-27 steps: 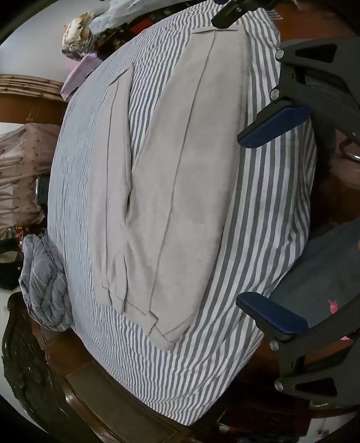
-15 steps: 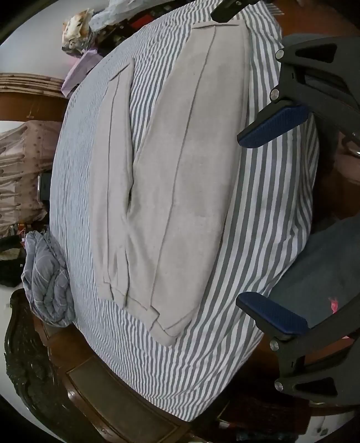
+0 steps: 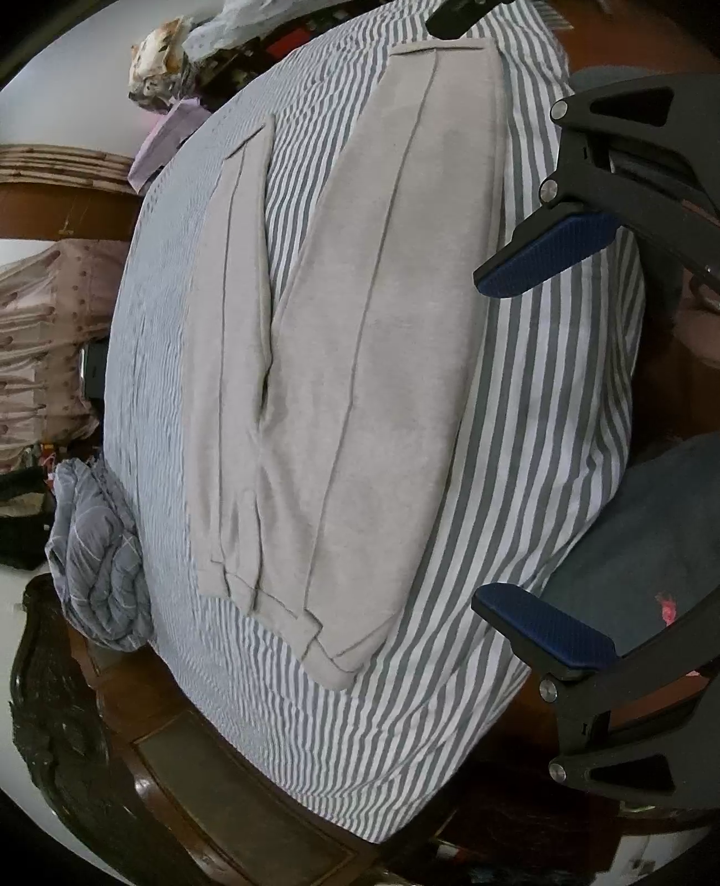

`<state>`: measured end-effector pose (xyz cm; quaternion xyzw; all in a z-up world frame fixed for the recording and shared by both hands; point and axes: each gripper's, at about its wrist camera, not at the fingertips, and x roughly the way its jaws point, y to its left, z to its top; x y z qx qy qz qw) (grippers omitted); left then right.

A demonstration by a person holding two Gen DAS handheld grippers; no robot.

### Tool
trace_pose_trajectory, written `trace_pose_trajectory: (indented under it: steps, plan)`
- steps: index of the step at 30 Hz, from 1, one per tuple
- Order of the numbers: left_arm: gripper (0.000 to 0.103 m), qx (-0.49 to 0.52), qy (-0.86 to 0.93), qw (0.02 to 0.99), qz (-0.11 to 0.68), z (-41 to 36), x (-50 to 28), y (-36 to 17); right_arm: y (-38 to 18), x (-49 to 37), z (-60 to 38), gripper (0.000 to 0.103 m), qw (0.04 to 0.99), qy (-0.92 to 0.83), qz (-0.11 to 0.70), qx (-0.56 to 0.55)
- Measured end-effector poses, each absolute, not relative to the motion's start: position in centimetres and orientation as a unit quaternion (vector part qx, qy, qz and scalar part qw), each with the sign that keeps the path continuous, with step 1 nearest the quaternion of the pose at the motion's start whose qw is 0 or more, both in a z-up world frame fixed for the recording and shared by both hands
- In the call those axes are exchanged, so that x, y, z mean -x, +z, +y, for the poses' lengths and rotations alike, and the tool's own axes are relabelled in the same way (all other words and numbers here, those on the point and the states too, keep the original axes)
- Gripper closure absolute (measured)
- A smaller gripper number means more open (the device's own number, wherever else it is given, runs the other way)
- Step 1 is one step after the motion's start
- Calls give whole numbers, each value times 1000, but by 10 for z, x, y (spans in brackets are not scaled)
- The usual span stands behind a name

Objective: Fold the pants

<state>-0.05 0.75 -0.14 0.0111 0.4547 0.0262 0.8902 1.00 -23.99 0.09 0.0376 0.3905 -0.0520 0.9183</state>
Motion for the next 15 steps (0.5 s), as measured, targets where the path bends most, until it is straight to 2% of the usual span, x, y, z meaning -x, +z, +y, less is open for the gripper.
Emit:
trace_pose_trajectory:
  steps: [8,15]
  plan:
    - [1,-8,15,891,454,7,-3,-4,1,-10,-241,0,918,-52,390,-39]
    - [1,-24,-2,909,417,2,3,2,1,-11,-241,0,918,-53,390,-40]
